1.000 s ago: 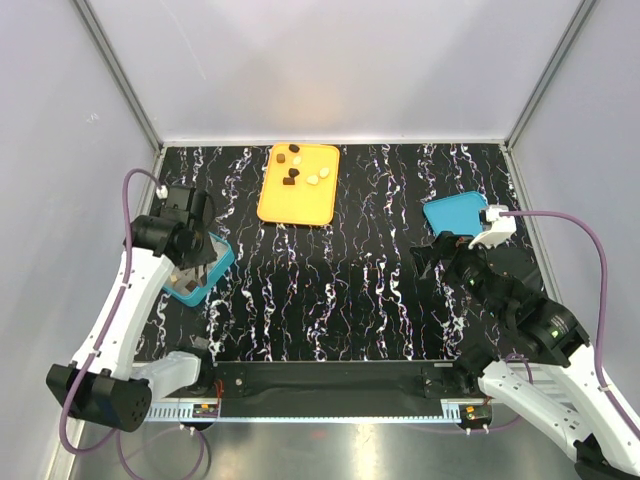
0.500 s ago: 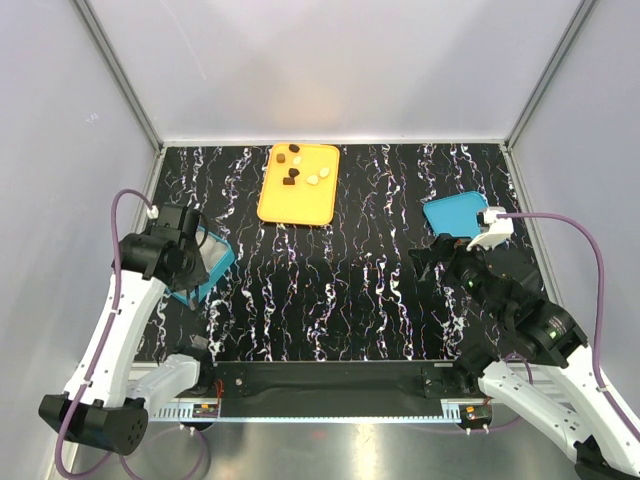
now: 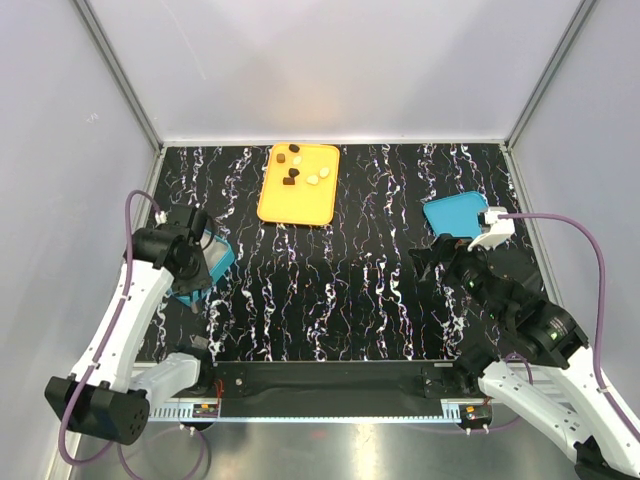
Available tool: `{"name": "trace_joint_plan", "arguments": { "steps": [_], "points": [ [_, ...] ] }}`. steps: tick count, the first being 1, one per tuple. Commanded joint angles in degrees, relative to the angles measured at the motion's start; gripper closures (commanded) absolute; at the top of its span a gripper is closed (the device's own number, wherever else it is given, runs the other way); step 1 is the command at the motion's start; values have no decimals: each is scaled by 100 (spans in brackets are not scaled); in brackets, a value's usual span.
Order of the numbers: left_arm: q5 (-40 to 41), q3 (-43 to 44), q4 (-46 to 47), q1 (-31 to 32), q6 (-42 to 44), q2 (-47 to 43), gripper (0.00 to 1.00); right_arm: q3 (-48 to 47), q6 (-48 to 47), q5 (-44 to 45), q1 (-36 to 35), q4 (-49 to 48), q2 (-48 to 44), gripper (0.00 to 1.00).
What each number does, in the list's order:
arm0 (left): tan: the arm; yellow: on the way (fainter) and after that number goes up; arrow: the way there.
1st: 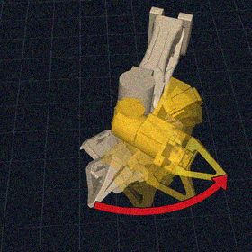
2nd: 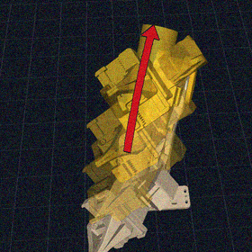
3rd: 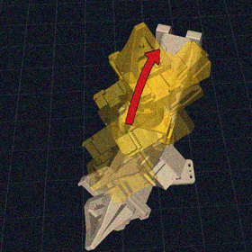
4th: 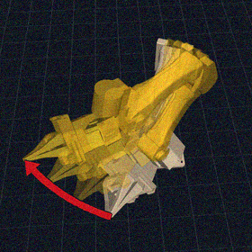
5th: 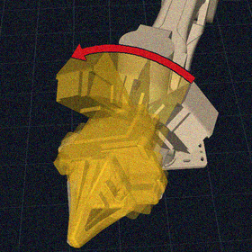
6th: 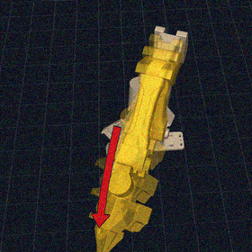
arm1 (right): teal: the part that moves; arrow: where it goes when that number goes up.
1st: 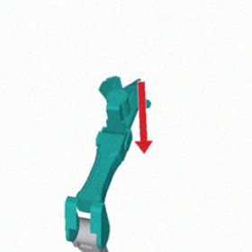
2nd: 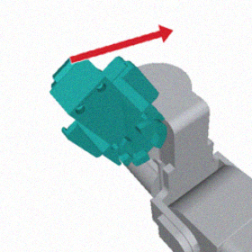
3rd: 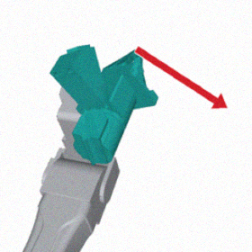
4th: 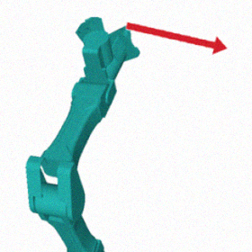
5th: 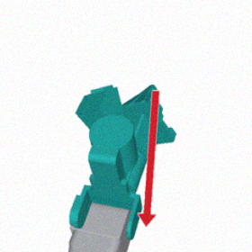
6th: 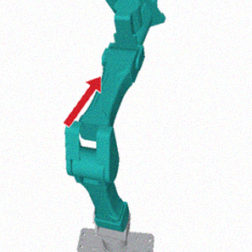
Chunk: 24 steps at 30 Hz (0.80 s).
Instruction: Pack the chocolate
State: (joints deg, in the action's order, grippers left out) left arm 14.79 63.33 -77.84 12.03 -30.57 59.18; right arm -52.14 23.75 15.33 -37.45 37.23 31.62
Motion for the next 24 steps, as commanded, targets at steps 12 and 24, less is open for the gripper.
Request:
{"name": "trace_joint_plan", "arguments": {
  "steps": [12,24],
  "points": [
    [-2,-102,296,-34,-81,314,69,-42,-204,101,-34,-120,-147,0],
    [16,4,164,-34,-116,305,62,37,-204,163,-34,-94,-200,0]
  ]
}}
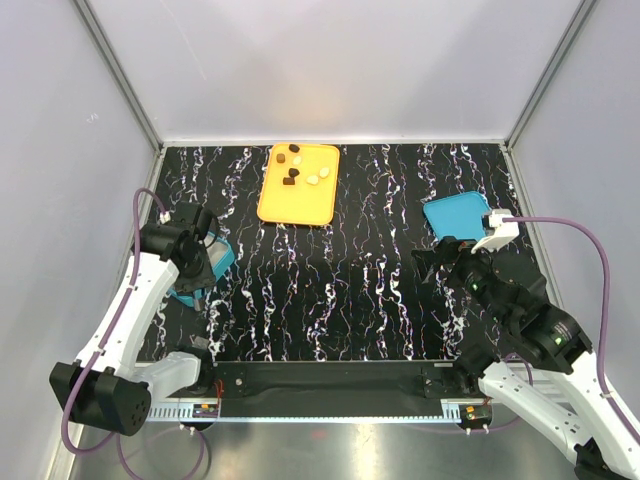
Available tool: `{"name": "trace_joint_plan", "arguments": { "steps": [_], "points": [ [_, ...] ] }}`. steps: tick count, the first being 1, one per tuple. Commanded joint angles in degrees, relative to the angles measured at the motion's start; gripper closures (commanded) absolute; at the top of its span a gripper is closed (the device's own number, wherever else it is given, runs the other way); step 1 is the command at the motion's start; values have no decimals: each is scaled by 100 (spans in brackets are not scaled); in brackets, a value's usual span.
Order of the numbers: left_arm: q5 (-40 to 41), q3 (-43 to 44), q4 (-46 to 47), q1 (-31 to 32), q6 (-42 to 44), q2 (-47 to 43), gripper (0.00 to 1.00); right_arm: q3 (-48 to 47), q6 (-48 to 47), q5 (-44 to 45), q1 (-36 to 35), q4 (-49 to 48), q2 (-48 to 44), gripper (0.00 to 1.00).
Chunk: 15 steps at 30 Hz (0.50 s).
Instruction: Pack the chocolate
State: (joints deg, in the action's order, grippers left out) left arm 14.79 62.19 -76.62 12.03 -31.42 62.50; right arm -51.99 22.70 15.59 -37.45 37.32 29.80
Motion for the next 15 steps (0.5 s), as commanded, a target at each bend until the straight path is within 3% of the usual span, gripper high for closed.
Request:
{"name": "trace_joint_plan", "arguments": {
  "steps": [1,9,15],
  "points": [
    [16,109,33,-34,-40,-45,62,13,-108,137,-43,-102,-27,0],
    [50,196,-116,-34,-92,-168,59,31,-81,75,-43,-155,34,0],
    [227,924,-310,-34,-22,-71,59,13,-64,49,-34,-190,52,0]
  ]
}}
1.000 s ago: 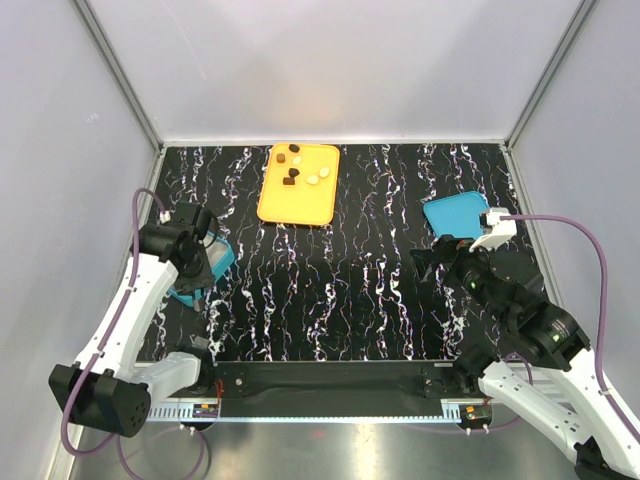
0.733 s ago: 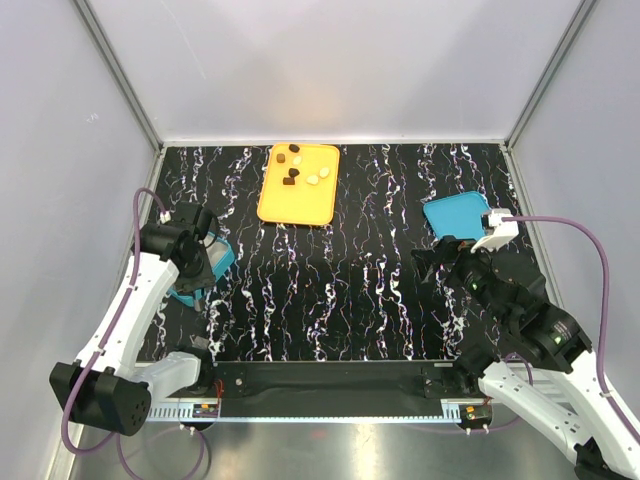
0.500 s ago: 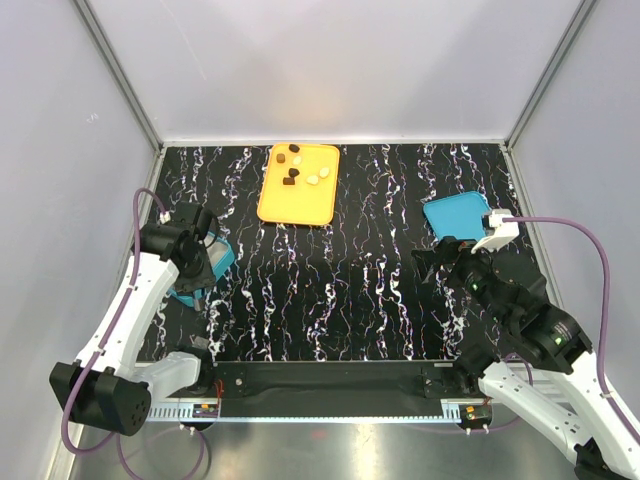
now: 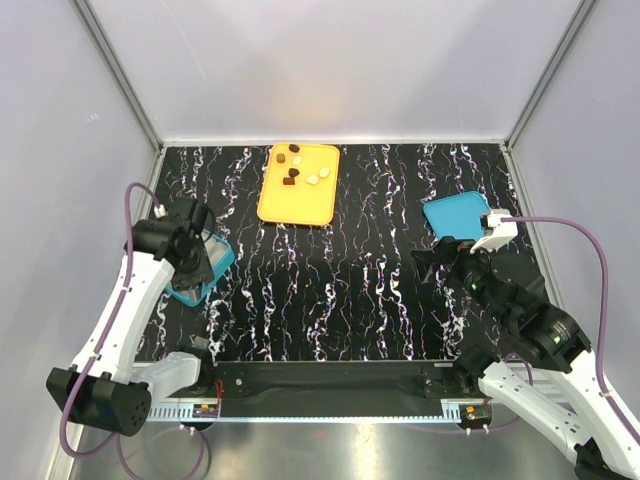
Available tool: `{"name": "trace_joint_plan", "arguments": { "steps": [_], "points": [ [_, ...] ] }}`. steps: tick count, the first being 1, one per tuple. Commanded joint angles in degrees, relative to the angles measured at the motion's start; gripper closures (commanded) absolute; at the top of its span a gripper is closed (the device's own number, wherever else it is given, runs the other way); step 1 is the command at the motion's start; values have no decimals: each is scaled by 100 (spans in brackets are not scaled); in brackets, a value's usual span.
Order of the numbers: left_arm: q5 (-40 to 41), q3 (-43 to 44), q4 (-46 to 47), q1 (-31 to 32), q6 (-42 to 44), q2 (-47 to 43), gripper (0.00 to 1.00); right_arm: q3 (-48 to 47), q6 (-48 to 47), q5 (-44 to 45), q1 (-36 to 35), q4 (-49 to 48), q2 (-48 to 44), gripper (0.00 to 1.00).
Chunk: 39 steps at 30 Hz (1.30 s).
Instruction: Pack the chocolate
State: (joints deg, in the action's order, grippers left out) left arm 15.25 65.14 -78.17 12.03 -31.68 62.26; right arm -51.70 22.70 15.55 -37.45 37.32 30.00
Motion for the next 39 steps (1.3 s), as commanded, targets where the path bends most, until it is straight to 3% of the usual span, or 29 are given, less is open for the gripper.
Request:
{"name": "trace_joint_plan", "arguments": {
  "steps": [1,11,20,25,39],
  "points": [
    [146,753,-155,-34,30,5,59,-24,-64,45,-34,-199,41,0],
    [-979,1738,1549,97,355,664,58,-112,7,0,-43,-190,217,0],
    [-269,2625,2929,1028,979,2473,58,-305,-55,316,-34,-128,402,0],
    [-540,3188,3308,1170,1191,3624,56,-270,42,343,-43,-199,497,0],
    [-408,3110,4011,1240,1243,4707,48,-472,-160,466,-43,-120,744,0]
  ]
}}
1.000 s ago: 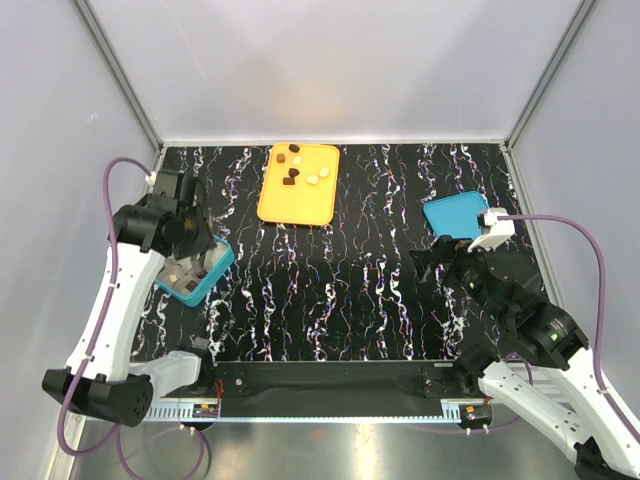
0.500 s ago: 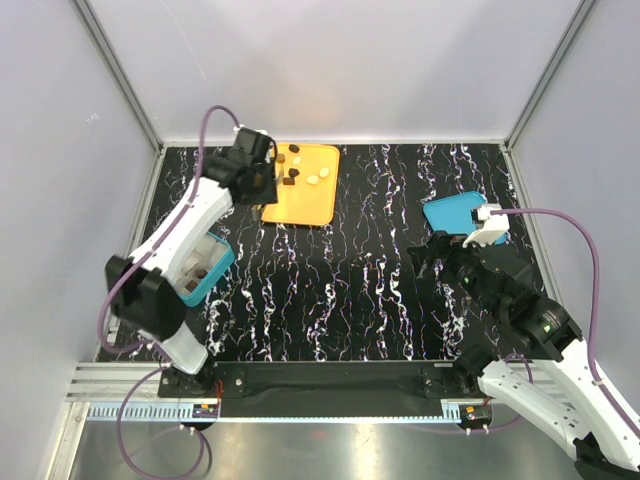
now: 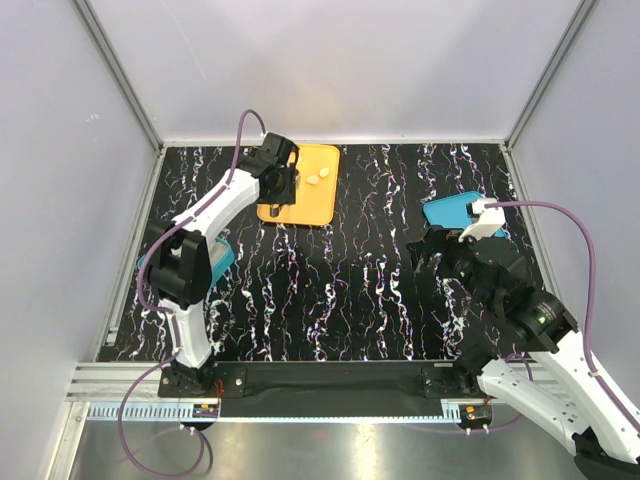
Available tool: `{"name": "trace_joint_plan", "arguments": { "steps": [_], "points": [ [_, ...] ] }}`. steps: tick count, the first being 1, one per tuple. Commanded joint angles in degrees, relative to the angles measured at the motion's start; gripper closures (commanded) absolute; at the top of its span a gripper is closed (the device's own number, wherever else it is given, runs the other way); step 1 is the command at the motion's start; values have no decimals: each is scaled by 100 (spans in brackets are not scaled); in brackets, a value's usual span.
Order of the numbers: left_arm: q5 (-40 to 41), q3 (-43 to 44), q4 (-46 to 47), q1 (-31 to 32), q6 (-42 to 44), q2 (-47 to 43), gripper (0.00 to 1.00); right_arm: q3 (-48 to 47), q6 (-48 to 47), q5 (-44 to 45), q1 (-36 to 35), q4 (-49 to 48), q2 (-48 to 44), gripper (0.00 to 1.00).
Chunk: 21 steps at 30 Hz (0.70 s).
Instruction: Pack the chocolate
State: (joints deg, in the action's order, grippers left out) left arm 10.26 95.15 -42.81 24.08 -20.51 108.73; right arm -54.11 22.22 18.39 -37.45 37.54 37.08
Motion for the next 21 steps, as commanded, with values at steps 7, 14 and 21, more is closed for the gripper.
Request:
{"name": "trace_joint_plan", "arguments": {
  "steps": [7,14,21],
  "points": [
    [213,407,423,45,118,447,50,-223,-156,182,-34,-203,142,0],
    [397,425,352,45,91,597,51,-144,-148,226,-34,-186,106,0],
    [363,486,361,45,126,720,52,-118,-148,235,-43,-177,71,0]
  ]
}}
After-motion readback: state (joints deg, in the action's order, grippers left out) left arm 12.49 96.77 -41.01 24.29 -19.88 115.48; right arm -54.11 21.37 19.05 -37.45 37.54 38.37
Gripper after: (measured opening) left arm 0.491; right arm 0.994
